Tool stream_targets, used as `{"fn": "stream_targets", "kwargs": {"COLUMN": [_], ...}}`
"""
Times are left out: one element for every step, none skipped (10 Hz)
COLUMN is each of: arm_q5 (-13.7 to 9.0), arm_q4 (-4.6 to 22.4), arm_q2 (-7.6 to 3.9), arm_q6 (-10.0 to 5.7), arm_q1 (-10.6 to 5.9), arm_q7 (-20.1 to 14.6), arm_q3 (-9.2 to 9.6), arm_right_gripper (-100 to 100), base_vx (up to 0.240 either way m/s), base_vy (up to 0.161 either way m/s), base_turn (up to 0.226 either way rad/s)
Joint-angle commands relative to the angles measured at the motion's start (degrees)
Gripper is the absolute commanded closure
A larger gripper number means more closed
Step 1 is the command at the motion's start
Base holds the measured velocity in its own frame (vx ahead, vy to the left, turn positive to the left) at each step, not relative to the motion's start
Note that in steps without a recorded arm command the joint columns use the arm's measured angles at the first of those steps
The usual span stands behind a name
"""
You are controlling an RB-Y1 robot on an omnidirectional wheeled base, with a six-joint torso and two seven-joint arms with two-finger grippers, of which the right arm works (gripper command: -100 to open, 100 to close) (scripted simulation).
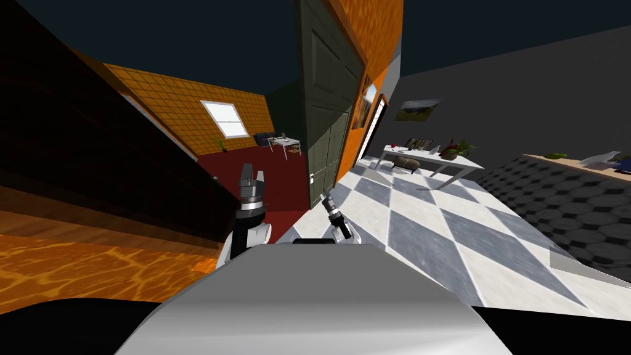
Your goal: Push the door open
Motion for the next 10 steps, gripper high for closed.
{"fn": "stream_targets", "kwargs": {"arm_q5": [0.34,0.54,0.74,0.94,1.14,1.33,1.52,1.71,1.90,2.08], "arm_q4": [2.19,3.38,4.57,5.75,6.94,8.10,9.22,10.33,11.45,12.57], "arm_q2": [-0.04,-0.09,-0.15,-0.21,-0.27,-0.32,-0.36,-0.40,-0.44,-0.48], "arm_q6": [-0.73,-1.07,-1.40,-1.74,-2.07,-2.40,-2.72,-3.03,-3.35,-3.66], "arm_q1": [-0.76,-1.21,-1.66,-2.11,-2.56,-3.00,-3.42,-3.85,-4.27,-4.69], "arm_q7": [-0.22,-0.37,-0.51,-0.66,-0.80,-0.94,-1.08,-1.22,-1.35,-1.49], "arm_q3": [0.75,1.21,1.66,2.12,2.57,3.02,3.45,3.88,4.31,4.73], "arm_right_gripper": [-100,-100,-100,-100,-100,-100,-100,-100,-100,-100], "base_vx": [0.105,0.100,0.087,0.083,0.092,0.096,0.103,0.101,0.096,0.111], "base_vy": [-0.035,-0.036,-0.027,-0.030,-0.036,-0.030,-0.042,-0.050,-0.043,-0.035], "base_turn": [0.003,0.002,0.003,0.002,0.002,0.004,0.001,0.003,0.003,0.002]}}
